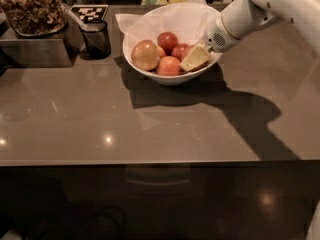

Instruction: Pick apple from white bowl

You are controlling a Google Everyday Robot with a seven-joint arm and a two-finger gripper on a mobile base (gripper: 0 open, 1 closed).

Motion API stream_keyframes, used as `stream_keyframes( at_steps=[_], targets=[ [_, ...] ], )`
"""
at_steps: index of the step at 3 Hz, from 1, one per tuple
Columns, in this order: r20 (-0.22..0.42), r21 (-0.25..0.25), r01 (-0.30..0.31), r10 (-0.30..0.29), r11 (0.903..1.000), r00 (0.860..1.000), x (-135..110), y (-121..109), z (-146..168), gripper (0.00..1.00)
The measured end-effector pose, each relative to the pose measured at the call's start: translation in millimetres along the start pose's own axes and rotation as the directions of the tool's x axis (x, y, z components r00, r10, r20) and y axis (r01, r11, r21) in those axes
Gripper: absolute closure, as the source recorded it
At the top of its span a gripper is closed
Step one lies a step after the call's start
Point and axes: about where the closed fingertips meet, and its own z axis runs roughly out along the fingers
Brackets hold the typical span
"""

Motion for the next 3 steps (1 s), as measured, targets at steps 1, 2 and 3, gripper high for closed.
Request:
stream_keyframes(
  at_steps=[1, 2, 3],
  targets=[
    [-0.008, 0.002, -0.007, 0.007, 1.0, 1.0, 2.8, -0.6, 1.5, 0.97],
    [0.03, -0.018, -0.018, 0.018, 0.9997, 0.999, -3.1, 0.6, -4.7, 1.0],
    [0.143, -0.061, -0.015, 0.024, 0.998, 0.989, -21.1, 3.9, -30.1, 1.0]
  ],
)
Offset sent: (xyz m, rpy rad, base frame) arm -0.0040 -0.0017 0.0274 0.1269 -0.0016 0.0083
